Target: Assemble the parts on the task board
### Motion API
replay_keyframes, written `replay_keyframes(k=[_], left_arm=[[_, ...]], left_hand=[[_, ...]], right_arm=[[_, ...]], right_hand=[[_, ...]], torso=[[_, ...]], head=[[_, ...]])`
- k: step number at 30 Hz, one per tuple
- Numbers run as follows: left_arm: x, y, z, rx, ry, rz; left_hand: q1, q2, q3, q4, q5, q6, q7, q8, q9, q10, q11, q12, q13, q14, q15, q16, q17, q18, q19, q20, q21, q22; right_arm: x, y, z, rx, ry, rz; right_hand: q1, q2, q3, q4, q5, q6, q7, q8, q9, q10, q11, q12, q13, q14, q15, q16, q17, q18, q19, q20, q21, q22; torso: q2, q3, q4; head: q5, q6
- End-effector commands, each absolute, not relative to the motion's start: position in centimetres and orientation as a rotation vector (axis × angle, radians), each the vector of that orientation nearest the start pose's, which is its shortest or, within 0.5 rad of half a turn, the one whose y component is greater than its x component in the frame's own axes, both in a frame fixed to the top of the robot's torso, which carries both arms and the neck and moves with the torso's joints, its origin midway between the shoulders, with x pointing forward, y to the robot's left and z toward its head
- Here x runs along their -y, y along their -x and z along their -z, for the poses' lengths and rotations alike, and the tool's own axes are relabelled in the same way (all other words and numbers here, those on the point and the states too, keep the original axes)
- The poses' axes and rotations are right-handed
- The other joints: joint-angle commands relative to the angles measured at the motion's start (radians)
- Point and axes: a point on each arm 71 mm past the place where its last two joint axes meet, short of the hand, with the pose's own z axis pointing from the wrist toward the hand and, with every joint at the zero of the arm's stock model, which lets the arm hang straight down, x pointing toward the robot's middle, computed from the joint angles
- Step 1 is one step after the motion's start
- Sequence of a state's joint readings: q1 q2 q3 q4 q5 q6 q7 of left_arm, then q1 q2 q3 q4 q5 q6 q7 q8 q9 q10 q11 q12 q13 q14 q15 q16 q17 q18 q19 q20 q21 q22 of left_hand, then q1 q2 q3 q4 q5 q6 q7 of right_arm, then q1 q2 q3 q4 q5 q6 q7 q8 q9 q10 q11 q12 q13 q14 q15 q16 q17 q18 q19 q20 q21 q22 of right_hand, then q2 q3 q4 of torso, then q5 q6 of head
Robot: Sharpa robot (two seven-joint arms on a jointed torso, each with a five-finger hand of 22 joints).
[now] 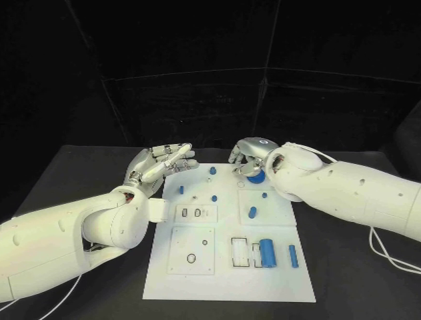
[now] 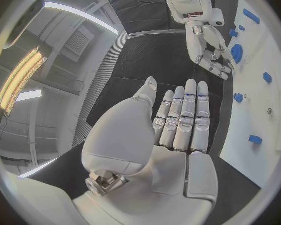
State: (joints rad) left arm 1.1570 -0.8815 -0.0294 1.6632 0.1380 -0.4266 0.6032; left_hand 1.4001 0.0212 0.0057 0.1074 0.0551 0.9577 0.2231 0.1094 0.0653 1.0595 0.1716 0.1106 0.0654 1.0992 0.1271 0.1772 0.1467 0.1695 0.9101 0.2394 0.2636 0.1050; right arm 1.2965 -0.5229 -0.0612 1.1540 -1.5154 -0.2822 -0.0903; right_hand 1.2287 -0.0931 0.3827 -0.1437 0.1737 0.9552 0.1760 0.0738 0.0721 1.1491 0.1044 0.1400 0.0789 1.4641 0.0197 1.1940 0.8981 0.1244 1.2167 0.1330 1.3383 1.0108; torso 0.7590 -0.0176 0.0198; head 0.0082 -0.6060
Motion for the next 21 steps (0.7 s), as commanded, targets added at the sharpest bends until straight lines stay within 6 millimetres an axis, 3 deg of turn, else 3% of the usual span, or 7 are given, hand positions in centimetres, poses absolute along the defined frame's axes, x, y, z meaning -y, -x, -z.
replay_keyframes(k=[1, 5, 8, 10, 11, 15, 21], left_arm=[[-19.8, -45.9, 17.2, -1.198, 1.197, 1.666], [-20.0, -46.0, 17.3, -1.198, 1.199, 1.664], [-20.1, -46.0, 17.3, -1.199, 1.200, 1.662], [-20.2, -46.0, 17.3, -1.199, 1.201, 1.661], [-20.2, -46.1, 17.4, -1.199, 1.201, 1.661], [-20.2, -46.1, 17.4, -1.202, 1.204, 1.656], [-20.1, -46.2, 17.5, -1.207, 1.206, 1.657]], left_hand=[[-0.003, 0.008, -0.002, -0.005, 0.001, -0.007, 0.003, -0.005, -0.001, -0.008, 0.000, -0.004, -0.002, 0.007, -0.001, -0.004, 0.001, 0.014, 0.005, -0.001, -0.007, -0.002], [-0.003, 0.008, -0.002, -0.006, 0.001, -0.007, 0.003, -0.005, -0.001, -0.008, 0.000, -0.004, -0.002, 0.006, -0.001, -0.004, 0.001, 0.014, 0.005, -0.001, -0.007, -0.002], [-0.003, 0.008, -0.002, -0.006, 0.001, -0.007, 0.002, -0.005, -0.001, -0.008, 0.000, -0.004, -0.002, 0.006, -0.001, -0.004, 0.001, 0.014, 0.005, -0.001, -0.007, -0.002], [-0.003, 0.008, -0.002, -0.006, 0.001, -0.007, 0.002, -0.005, -0.001, -0.008, 0.000, -0.004, -0.002, 0.006, -0.001, -0.004, 0.001, 0.014, 0.005, -0.001, -0.007, -0.002], [-0.003, 0.008, -0.002, -0.006, 0.001, -0.007, 0.002, -0.005, -0.001, -0.008, 0.000, -0.004, -0.002, 0.006, -0.001, -0.004, 0.001, 0.014, 0.005, -0.001, -0.007, -0.002], [-0.004, 0.008, -0.002, -0.006, 0.001, -0.006, 0.003, -0.005, -0.001, -0.008, -0.001, -0.004, -0.001, 0.007, -0.001, -0.004, 0.002, 0.014, 0.006, -0.001, -0.007, -0.002], [-0.004, 0.008, -0.002, -0.006, 0.001, -0.006, 0.003, -0.005, -0.001, -0.008, -0.001, -0.004, -0.001, 0.007, -0.001, -0.004, 0.002, 0.014, 0.006, -0.001, -0.007, -0.002]], right_arm=[[15.5, -55.5, 15.5, -1.611, 0.095, -0.623], [17.9, -54.8, 15.7, -1.661, 0.040, -0.613], [19.7, -54.4, 15.8, -1.694, 0.008, -0.588], [20.6, -54.3, 15.9, -1.715, -0.003, -0.561], [20.9, -54.2, 16.0, -1.723, -0.006, -0.551], [22.1, -54.3, 16.5, -1.790, -0.041, -0.489], [22.1, -54.6, 16.8, -1.812, -0.047, -0.447]], right_hand=[[-0.030, -0.014, -0.028, 0.019, 0.014, 0.012, -0.008, 0.003, 0.000, 0.093, -0.020, 0.043, 0.017, 0.016, -0.015, 0.030, 0.038, -0.016, 0.022, -0.012, 0.016, 0.029], [-0.049, -0.044, -0.082, 0.042, 0.019, 0.000, -0.027, -0.001, -0.002, 0.202, -0.045, 0.114, 0.063, 0.020, -0.037, 0.054, 0.065, -0.022, 0.041, -0.034, 0.031, 0.055], [-0.076, -0.054, -0.149, 0.081, 0.046, -0.009, -0.037, 0.003, -0.001, 0.249, -0.056, 0.199, 0.135, 0.029, -0.047, 0.090, 0.117, -0.030, 0.069, -0.047, 0.049, 0.094], [-0.068, -0.052, -0.194, 0.102, 0.050, -0.023, -0.037, 0.004, -0.001, 0.242, -0.058, 0.272, 0.206, 0.036, -0.049, 0.125, 0.168, -0.035, 0.087, -0.051, 0.061, 0.119], [-0.043, -0.046, -0.246, 0.124, 0.051, -0.029, -0.031, 0.014, 0.002, 0.178, -0.054, 0.359, 0.306, 0.037, -0.052, 0.148, 0.199, -0.038, 0.098, -0.051, 0.070, 0.136], [0.011, -0.017, -0.348, 0.197, 0.043, -0.084, -0.023, 0.018, 0.000, 0.226, -0.036, 0.906, 0.890, 0.053, -0.036, 0.234, 0.349, -0.060, 0.158, -0.035, 0.114, 0.240], [0.072, 0.002, -0.405, 0.254, 0.044, -0.126, -0.001, 0.038, -0.001, 0.297, -0.019, 1.222, 1.249, 0.066, -0.012, 0.290, 0.458, -0.074, 0.202, -0.017, 0.148, 0.320]], torso=[[-0.005, 0.0013, -0.0080], [-0.006, 0.0047, -0.0112], [-0.004, 0.0013, -0.0100], [-0.004, 0.0018, -0.0114], [-0.004, 0.0022, -0.0109], [-0.002, 0.0031, -0.0080], [-0.002, 0.0020, -0.0031]], head=[[-0.004, 0.002], [-0.002, 0.004], [-0.006, 0.015], [-0.013, 0.014], [-0.014, 0.015], [-0.016, 0.015], [-0.019, 0.015]])
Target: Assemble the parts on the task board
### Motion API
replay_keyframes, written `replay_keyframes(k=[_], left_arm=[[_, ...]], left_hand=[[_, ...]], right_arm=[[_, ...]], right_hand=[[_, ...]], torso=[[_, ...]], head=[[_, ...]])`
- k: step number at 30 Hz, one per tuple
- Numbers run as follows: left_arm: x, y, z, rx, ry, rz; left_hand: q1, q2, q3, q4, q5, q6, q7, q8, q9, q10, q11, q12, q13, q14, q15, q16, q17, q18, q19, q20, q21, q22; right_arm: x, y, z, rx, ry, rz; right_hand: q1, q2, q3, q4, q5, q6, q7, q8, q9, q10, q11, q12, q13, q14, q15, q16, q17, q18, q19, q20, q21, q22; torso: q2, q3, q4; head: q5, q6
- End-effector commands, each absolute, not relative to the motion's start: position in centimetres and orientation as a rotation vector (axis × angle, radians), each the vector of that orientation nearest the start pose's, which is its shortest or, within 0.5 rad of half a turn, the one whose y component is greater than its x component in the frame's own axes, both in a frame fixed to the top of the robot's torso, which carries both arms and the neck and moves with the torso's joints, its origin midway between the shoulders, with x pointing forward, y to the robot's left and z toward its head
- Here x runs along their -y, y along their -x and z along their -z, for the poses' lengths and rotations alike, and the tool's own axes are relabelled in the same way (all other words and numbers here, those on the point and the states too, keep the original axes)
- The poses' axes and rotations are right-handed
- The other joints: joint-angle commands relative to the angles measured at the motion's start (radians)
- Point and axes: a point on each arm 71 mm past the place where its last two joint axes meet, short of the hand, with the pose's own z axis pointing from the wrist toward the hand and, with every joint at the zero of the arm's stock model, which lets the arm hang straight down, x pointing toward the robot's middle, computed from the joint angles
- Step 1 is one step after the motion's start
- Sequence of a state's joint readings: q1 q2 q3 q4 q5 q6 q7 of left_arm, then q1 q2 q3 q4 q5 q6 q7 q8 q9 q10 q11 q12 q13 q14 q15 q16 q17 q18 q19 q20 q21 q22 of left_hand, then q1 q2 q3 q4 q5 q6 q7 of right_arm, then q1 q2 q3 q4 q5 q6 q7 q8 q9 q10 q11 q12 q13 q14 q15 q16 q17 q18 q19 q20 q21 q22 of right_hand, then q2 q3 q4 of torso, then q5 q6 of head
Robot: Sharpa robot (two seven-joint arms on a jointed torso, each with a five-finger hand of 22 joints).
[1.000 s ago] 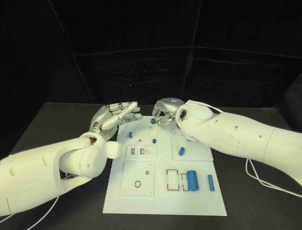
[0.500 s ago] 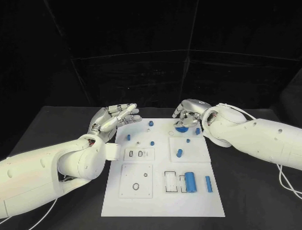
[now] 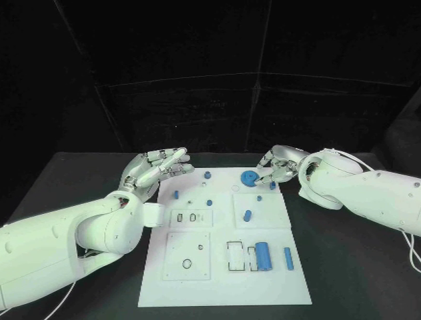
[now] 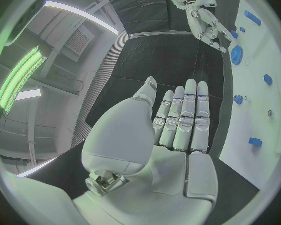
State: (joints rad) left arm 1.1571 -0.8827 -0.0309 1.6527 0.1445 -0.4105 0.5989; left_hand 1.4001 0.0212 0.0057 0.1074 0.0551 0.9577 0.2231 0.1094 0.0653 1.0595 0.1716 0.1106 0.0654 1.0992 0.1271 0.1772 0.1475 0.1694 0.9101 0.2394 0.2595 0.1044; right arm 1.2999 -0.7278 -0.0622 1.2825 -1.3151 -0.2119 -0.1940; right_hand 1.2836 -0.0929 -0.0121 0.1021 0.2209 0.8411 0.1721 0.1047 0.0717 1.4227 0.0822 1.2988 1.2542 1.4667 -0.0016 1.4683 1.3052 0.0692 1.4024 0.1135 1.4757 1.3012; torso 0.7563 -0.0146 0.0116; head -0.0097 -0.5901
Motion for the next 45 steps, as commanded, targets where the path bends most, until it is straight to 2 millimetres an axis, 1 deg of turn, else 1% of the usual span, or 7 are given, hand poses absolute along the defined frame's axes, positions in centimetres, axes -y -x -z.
replay_keyframes(k=[1, 6, 11, 24, 35, 42, 45], left_arm=[[-20.0, -46.2, 17.5, -1.208, 1.206, 1.657], [-20.0, -46.3, 17.6, -1.211, 1.208, 1.655], [-20.0, -46.3, 17.7, -1.213, 1.209, 1.654], [-20.0, -46.4, 17.8, -1.218, 1.211, 1.655], [-19.9, -46.3, 17.8, -1.222, 1.212, 1.658], [-19.8, -46.3, 17.8, -1.225, 1.212, 1.662], [-19.8, -46.3, 17.8, -1.225, 1.213, 1.661]], left_hand=[[-0.004, 0.008, -0.002, -0.006, 0.001, -0.006, 0.003, -0.005, -0.001, -0.008, -0.001, -0.004, -0.001, 0.007, -0.001, -0.004, 0.001, 0.014, 0.006, -0.001, -0.003, -0.001], [-0.004, 0.008, -0.002, -0.006, 0.001, -0.006, 0.003, -0.005, -0.001, -0.008, -0.001, -0.004, -0.001, 0.007, -0.001, -0.004, 0.001, 0.014, 0.006, -0.001, -0.003, -0.001], [-0.005, 0.008, -0.003, -0.005, 0.001, -0.005, 0.003, -0.005, 0.000, -0.006, -0.001, -0.004, -0.001, 0.007, -0.001, -0.005, 0.001, 0.014, 0.006, -0.001, -0.003, -0.002], [-0.005, 0.008, -0.003, -0.005, 0.001, -0.005, 0.003, -0.005, 0.000, -0.006, -0.001, -0.004, -0.001, 0.007, -0.001, -0.005, 0.001, 0.014, 0.006, -0.001, -0.003, -0.002], [-0.005, 0.008, -0.003, -0.005, 0.001, -0.005, 0.003, -0.005, 0.000, -0.006, -0.001, -0.004, -0.001, 0.007, -0.001, -0.005, 0.001, 0.014, 0.006, -0.001, -0.003, -0.002], [-0.006, 0.009, -0.003, -0.006, 0.001, -0.004, 0.002, -0.005, 0.000, -0.005, -0.001, -0.004, -0.001, 0.008, -0.002, -0.006, 0.002, 0.014, 0.007, -0.001, -0.004, -0.002], [-0.006, 0.009, -0.003, -0.006, 0.001, -0.004, 0.002, -0.005, 0.000, -0.005, -0.001, -0.004, -0.001, 0.008, -0.002, -0.006, 0.002, 0.014, 0.007, -0.001, -0.004, -0.002]], right_arm=[[22.0, -54.7, 16.8, -1.812, -0.047, -0.442], [21.5, -54.9, 16.8, -1.809, -0.045, -0.432], [20.8, -55.1, 16.8, -1.806, -0.033, -0.426], [20.0, -55.5, 16.8, -1.793, -0.003, -0.410], [19.5, -55.6, 16.8, -1.781, 0.029, -0.396], [19.1, -55.6, 16.7, -1.764, 0.056, -0.380], [18.8, -55.6, 16.7, -1.761, 0.067, -0.377]], right_hand=[[0.023, 0.004, -0.013, 0.011, -0.004, -0.017, 0.005, 0.009, -0.001, 0.035, 0.005, 0.088, 0.102, 0.067, 0.011, 0.023, 0.068, -0.021, 0.024, 0.005, 0.016, 0.044], [0.041, 0.015, -0.021, 0.024, -0.003, -0.031, 0.011, 0.021, -0.001, 0.087, 0.011, 0.182, 0.212, 0.081, 0.019, 0.058, 0.148, -0.038, 0.075, 0.013, 0.047, 0.126], [0.053, 0.026, -0.019, 0.021, -0.005, -0.031, 0.010, 0.030, 0.000, 0.111, 0.012, 0.219, 0.254, 0.087, 0.021, 0.072, 0.181, -0.047, 0.103, 0.016, 0.063, 0.170], [0.091, 0.057, 0.007, -0.008, -0.032, -0.010, 0.004, 0.055, 0.003, 0.125, 0.008, 0.240, 0.280, 0.089, 0.018, 0.078, 0.194, -0.053, 0.118, 0.014, 0.072, 0.196], [0.117, 0.064, 0.029, -0.043, -0.028, 0.009, 0.001, 0.070, 0.003, 0.128, 0.006, 0.244, 0.285, 0.089, 0.013, 0.079, 0.198, -0.055, 0.125, 0.011, 0.076, 0.207], [0.117, 0.056, 0.030, -0.052, -0.027, 0.010, 0.001, 0.070, 0.002, 0.128, 0.005, 0.244, 0.285, 0.089, 0.012, 0.079, 0.198, -0.056, 0.127, 0.009, 0.077, 0.211], [0.116, 0.055, 0.030, -0.054, -0.031, 0.010, 0.001, 0.070, 0.001, 0.128, 0.005, 0.244, 0.286, 0.089, 0.012, 0.079, 0.199, -0.056, 0.129, 0.009, 0.078, 0.213]], torso=[[0.001, -0.0006, 0.0053], [0.001, -0.0033, 0.0069], [0.001, -0.0035, 0.0036], [0.000, -0.0037, 0.0047], [0.001, -0.0035, 0.0045], [0.001, -0.0032, 0.0044], [0.001, -0.0029, 0.0037]], head=[[-0.001, -0.002], [-0.006, -0.004], [-0.005, -0.005], [-0.006, -0.011], [-0.005, -0.015], [-0.003, -0.018], [0.003, -0.018]])
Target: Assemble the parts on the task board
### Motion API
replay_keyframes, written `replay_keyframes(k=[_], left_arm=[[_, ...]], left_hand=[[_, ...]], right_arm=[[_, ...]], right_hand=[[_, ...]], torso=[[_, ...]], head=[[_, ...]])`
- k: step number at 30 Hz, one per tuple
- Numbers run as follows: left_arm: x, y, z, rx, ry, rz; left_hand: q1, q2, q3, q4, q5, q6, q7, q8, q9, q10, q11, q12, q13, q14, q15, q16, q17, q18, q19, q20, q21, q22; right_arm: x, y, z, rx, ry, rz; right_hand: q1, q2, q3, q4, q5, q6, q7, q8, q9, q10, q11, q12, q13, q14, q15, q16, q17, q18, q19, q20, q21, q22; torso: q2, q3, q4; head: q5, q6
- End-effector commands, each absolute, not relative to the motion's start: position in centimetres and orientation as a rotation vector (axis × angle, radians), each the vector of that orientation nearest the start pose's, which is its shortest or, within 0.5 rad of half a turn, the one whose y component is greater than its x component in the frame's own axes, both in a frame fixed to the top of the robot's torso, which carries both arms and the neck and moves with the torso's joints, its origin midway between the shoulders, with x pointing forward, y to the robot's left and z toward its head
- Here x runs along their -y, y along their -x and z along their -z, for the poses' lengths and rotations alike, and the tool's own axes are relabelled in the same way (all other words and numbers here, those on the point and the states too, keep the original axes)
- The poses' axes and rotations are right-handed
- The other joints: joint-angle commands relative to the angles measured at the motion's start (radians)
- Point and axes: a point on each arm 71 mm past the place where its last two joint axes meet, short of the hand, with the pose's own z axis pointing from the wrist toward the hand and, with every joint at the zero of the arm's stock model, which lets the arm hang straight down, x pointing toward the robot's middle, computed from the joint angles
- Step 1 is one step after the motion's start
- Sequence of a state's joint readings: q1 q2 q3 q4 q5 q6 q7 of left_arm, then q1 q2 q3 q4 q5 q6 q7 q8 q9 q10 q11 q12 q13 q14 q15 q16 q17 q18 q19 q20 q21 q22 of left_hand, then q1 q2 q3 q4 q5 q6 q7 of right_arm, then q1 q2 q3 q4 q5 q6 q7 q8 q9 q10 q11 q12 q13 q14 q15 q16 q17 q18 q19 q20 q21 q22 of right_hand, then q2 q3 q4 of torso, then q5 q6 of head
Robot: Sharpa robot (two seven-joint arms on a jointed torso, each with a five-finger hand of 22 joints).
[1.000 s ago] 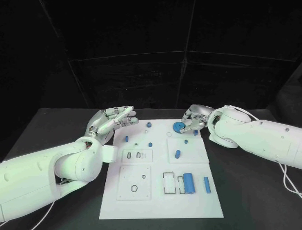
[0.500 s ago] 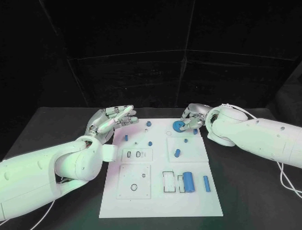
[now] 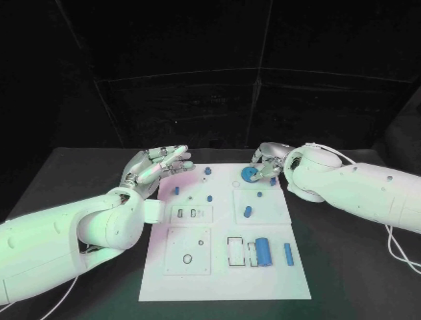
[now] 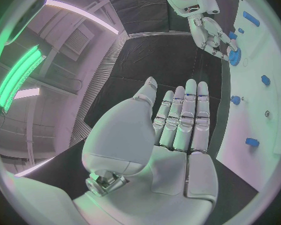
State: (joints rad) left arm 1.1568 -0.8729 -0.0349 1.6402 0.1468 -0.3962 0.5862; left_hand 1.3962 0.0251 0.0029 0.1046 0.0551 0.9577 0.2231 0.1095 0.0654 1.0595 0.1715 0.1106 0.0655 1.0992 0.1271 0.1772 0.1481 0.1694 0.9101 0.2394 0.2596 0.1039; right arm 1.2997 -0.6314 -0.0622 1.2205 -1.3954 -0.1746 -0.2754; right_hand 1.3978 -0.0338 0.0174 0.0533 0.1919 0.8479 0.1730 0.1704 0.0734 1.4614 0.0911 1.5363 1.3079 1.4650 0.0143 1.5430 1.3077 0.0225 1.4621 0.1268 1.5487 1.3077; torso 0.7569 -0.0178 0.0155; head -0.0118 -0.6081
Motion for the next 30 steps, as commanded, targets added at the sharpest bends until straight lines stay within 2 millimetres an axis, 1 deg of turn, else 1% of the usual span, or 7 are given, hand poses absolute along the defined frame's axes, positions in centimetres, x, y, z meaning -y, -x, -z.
replay_keyframes(k=[1, 7, 13, 19, 24, 27, 30], left_arm=[[-19.84, -46.33, 17.82, -1.226, 1.213, 1.661], [-19.82, -46.35, 17.84, -1.227, 1.213, 1.661], [-19.86, -46.37, 17.86, -1.228, 1.214, 1.659], [-19.83, -46.38, 17.88, -1.230, 1.215, 1.659], [-19.83, -46.37, 17.88, -1.231, 1.216, 1.658], [-19.84, -46.36, 17.89, -1.231, 1.216, 1.658], [-19.85, -46.36, 17.89, -1.232, 1.217, 1.657]], left_hand=[[-0.002, 0.005, -0.001, -0.003, 0.001, -0.004, 0.002, -0.005, 0.000, -0.005, -0.001, -0.004, -0.001, 0.008, -0.002, -0.006, 0.001, 0.014, 0.007, -0.001, -0.004, -0.002], [-0.001, 0.005, 0.000, -0.004, 0.001, -0.004, 0.002, -0.005, 0.000, -0.005, -0.001, -0.004, -0.001, 0.008, -0.002, -0.007, 0.001, 0.014, 0.007, -0.001, -0.004, -0.002], [-0.001, 0.005, 0.000, -0.004, 0.001, -0.003, 0.002, -0.005, 0.000, -0.005, -0.001, -0.005, -0.001, 0.008, -0.002, -0.007, 0.001, 0.014, 0.007, -0.001, -0.004, -0.002], [-0.001, 0.005, 0.000, -0.004, 0.001, -0.003, 0.002, -0.005, 0.000, -0.005, -0.001, -0.005, -0.001, 0.008, -0.002, -0.007, 0.001, 0.014, 0.007, -0.001, -0.004, -0.002], [-0.001, 0.005, 0.000, -0.005, 0.001, -0.003, 0.002, -0.005, 0.000, -0.004, -0.001, -0.005, -0.001, 0.008, -0.002, -0.008, 0.001, 0.014, 0.007, -0.001, -0.005, -0.002], [-0.001, 0.005, 0.000, -0.005, 0.001, -0.003, 0.002, -0.005, 0.000, -0.004, -0.001, -0.005, -0.001, 0.008, -0.002, -0.008, 0.001, 0.014, 0.007, -0.001, -0.005, -0.002], [-0.001, 0.005, 0.000, -0.005, 0.001, -0.003, 0.002, -0.005, 0.000, -0.004, -0.001, -0.005, -0.001, 0.008, -0.002, -0.008, 0.001, 0.014, 0.007, -0.001, -0.005, -0.002]], right_arm=[[18.79, -55.63, 16.70, -1.760, 0.069, -0.376], [18.55, -55.67, 16.71, -1.758, 0.079, -0.371], [18.31, -55.71, 16.76, -1.760, 0.095, -0.361], [18.10, -55.72, 16.84, -1.764, 0.120, -0.346], [17.96, -55.72, 16.77, -1.747, 0.137, -0.334], [17.92, -55.70, 16.69, -1.733, 0.142, -0.333], [17.82, -55.63, 16.61, -1.722, 0.146, -0.338]], right_hand=[[0.002, -0.004, 0.000, -0.005, -0.002, 0.003, 0.000, 0.005, 0.000, 0.090, -0.004, 0.006, 0.232, 0.091, -0.004, 0.005, 0.196, -0.010, 0.069, -0.004, 0.005, 0.207], [0.001, -0.005, 0.000, -0.006, -0.005, 0.003, 0.000, 0.005, -0.001, 0.089, -0.004, 0.006, 0.232, 0.091, -0.004, 0.005, 0.197, -0.010, 0.070, -0.004, 0.006, 0.209], [0.003, -0.001, 0.005, -0.010, -0.009, 0.010, 0.000, 0.008, 0.000, 0.090, -0.003, 0.007, 0.233, 0.091, -0.004, 0.005, 0.197, -0.010, 0.071, -0.005, 0.006, 0.210], [0.016, 0.018, 0.031, -0.030, -0.010, 0.055, -0.007, 0.031, 0.005, 0.096, -0.010, 0.014, 0.241, 0.091, -0.008, 0.005, 0.198, -0.012, 0.075, -0.007, 0.008, 0.216], [0.026, 0.040, 0.064, -0.046, -0.003, 0.096, -0.021, 0.048, 0.006, 0.103, -0.022, 0.024, 0.252, 0.091, -0.017, 0.004, 0.196, -0.012, 0.077, -0.014, 0.009, 0.219], [0.031, 0.056, 0.089, -0.055, -0.002, 0.120, -0.027, 0.052, 0.006, 0.104, -0.028, 0.027, 0.255, 0.091, -0.024, 0.004, 0.197, -0.013, 0.078, -0.020, 0.009, 0.221], [0.027, 0.058, 0.101, -0.058, 0.000, 0.128, -0.029, 0.049, 0.004, 0.105, -0.030, 0.027, 0.255, 0.091, -0.027, 0.004, 0.196, -0.013, 0.079, -0.023, 0.010, 0.222]], torso=[[0.000, 0.0005, -0.0004], [0.000, -0.0002, 0.0003], [0.000, 0.0002, 0.0002], [0.000, 0.0005, 0.0005], [-0.001, 0.0000, -0.0003], [0.000, 0.0004, 0.0004], [0.000, -0.0001, 0.0009]], head=[[0.006, -0.001], [0.007, -0.002], [0.006, -0.004], [0.004, -0.009], [0.004, -0.007], [0.003, -0.008], [0.003, -0.006]])
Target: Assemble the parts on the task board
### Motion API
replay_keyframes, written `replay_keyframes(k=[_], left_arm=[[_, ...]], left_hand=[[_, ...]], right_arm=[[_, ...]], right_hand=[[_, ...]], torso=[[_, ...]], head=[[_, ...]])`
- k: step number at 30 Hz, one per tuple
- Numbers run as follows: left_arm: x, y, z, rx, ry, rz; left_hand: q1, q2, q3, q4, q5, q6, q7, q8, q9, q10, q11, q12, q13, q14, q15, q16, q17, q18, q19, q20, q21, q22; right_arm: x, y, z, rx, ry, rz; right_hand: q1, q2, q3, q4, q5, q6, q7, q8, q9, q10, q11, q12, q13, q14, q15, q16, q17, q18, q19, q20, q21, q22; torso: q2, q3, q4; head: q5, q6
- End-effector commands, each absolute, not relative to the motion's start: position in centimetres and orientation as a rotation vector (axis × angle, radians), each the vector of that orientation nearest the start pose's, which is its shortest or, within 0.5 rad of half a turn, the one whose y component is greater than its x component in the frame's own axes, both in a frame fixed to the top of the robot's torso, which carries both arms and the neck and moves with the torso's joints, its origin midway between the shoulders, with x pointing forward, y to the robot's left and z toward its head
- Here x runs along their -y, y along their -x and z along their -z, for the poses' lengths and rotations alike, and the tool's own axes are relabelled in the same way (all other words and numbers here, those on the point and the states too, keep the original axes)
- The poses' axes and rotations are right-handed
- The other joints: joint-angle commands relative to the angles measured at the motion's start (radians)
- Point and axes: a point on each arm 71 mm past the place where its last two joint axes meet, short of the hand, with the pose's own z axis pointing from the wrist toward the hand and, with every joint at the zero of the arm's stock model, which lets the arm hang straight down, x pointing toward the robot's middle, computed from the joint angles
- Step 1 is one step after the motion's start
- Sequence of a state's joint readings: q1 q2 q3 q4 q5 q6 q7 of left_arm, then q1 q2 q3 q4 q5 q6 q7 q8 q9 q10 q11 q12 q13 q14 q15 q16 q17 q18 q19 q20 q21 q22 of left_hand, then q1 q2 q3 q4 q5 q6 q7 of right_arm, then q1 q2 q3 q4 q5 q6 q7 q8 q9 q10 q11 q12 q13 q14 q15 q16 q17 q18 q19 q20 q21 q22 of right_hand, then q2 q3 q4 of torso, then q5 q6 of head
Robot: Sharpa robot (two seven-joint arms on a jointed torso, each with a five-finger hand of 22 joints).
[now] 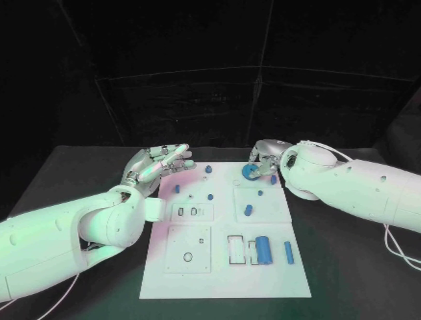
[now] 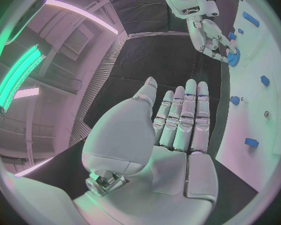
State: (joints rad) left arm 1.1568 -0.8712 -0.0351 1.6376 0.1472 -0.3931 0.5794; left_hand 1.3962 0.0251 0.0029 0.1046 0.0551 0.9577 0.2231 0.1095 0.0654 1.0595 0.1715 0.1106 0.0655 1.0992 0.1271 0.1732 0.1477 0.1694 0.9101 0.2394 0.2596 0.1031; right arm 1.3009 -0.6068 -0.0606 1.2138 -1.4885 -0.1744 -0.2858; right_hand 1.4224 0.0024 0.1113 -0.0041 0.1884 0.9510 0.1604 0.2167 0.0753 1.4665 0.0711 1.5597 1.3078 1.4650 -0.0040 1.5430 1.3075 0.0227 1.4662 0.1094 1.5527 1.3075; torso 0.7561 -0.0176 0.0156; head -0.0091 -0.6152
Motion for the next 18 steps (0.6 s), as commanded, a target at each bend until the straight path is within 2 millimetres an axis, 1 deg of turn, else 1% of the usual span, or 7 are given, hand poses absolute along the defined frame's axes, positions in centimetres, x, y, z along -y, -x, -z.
replay_keyframes(k=[1, 5, 6, 8, 13, 18], left_arm=[[-19.9, -46.4, 17.9, -1.232, 1.217, 1.656], [-19.9, -46.4, 17.9, -1.232, 1.217, 1.655], [-19.9, -46.4, 17.9, -1.233, 1.217, 1.657], [-19.9, -46.4, 17.9, -1.234, 1.217, 1.660], [-20.0, -46.3, 17.9, -1.234, 1.217, 1.663], [-20.0, -46.4, 17.9, -1.232, 1.216, 1.662]], left_hand=[[-0.001, 0.005, 0.000, -0.005, 0.001, -0.003, 0.002, -0.005, 0.000, -0.004, -0.001, -0.005, -0.001, 0.008, -0.002, -0.004, 0.001, 0.014, 0.007, -0.001, -0.005, -0.002], [-0.001, 0.005, 0.000, -0.005, 0.001, -0.003, 0.002, -0.005, 0.000, -0.004, -0.001, -0.005, -0.001, 0.008, -0.002, -0.004, 0.001, 0.014, 0.007, -0.001, -0.005, -0.002], [-0.001, 0.005, 0.000, -0.005, 0.001, -0.003, 0.002, -0.005, 0.000, -0.004, -0.001, -0.005, -0.001, 0.008, -0.002, -0.004, 0.001, 0.014, 0.007, -0.001, -0.005, -0.002], [-0.001, 0.005, 0.000, -0.005, 0.001, -0.003, 0.002, -0.005, 0.000, -0.004, -0.001, -0.005, -0.001, 0.008, -0.002, -0.004, 0.001, 0.014, 0.007, -0.001, -0.005, -0.002], [0.000, 0.006, 0.000, -0.006, 0.001, -0.002, 0.002, -0.005, 0.000, -0.004, -0.001, -0.005, -0.001, 0.008, -0.001, -0.005, 0.002, 0.014, 0.008, -0.001, -0.005, -0.002], [-0.003, 0.007, -0.001, -0.004, 0.001, -0.002, 0.003, -0.006, 0.000, -0.003, -0.001, -0.006, -0.001, 0.008, -0.001, -0.006, 0.002, 0.014, 0.008, 0.000, -0.006, -0.003]], right_arm=[[17.8, -55.6, 16.6, -1.718, 0.146, -0.343], [17.4, -55.2, 16.4, -1.700, 0.148, -0.372], [17.1, -54.9, 16.2, -1.688, 0.148, -0.388], [16.8, -54.6, 16.0, -1.673, 0.146, -0.405], [15.6, -53.3, 15.3, -1.619, 0.165, -0.452], [13.7, -52.3, 14.8, -1.572, 0.209, -0.485]], right_hand=[[0.002, 0.022, 0.007, 0.000, 0.003, 0.026, -0.016, 0.002, 0.002, 0.099, -0.010, 0.003, 0.255, 0.091, -0.009, 0.004, 0.196, -0.013, 0.075, -0.006, 0.006, 0.223], [-0.008, 0.020, 0.014, -0.001, 0.001, 0.030, -0.017, -0.003, -0.001, 0.099, -0.011, 0.003, 0.255, 0.091, -0.010, 0.004, 0.196, -0.013, 0.075, -0.008, 0.006, 0.223], [-0.023, 0.017, 0.016, 0.004, -0.010, 0.027, -0.016, -0.010, -0.004, 0.099, -0.010, 0.002, 0.254, 0.091, -0.009, 0.004, 0.197, -0.014, 0.076, -0.009, 0.006, 0.224], [-0.027, 0.015, 0.017, 0.005, -0.013, 0.026, -0.015, -0.013, -0.005, 0.099, -0.010, 0.002, 0.254, 0.091, -0.009, 0.004, 0.197, -0.014, 0.076, -0.009, 0.006, 0.224], [-0.040, 0.011, 0.031, 0.002, 0.004, 0.026, -0.015, -0.026, -0.008, 0.099, -0.010, 0.002, 0.254, 0.092, -0.008, 0.005, 0.200, -0.015, 0.080, -0.008, 0.008, 0.229], [-0.053, 0.004, 0.036, 0.003, -0.009, 0.029, -0.014, -0.032, -0.008, 0.100, -0.009, 0.004, 0.256, 0.092, -0.007, 0.006, 0.201, -0.015, 0.082, -0.008, 0.009, 0.232]], torso=[[0.000, -0.0001, 0.0006], [0.001, 0.0004, 0.0003], [0.001, 0.0003, 0.0004], [0.000, 0.0001, 0.0004], [-0.001, -0.0018, 0.0018], [0.000, -0.0001, 0.0006]], head=[[0.001, 0.001], [0.004, 0.003], [0.005, 0.003], [0.006, 0.004], [0.007, 0.007], [0.012, 0.006]])
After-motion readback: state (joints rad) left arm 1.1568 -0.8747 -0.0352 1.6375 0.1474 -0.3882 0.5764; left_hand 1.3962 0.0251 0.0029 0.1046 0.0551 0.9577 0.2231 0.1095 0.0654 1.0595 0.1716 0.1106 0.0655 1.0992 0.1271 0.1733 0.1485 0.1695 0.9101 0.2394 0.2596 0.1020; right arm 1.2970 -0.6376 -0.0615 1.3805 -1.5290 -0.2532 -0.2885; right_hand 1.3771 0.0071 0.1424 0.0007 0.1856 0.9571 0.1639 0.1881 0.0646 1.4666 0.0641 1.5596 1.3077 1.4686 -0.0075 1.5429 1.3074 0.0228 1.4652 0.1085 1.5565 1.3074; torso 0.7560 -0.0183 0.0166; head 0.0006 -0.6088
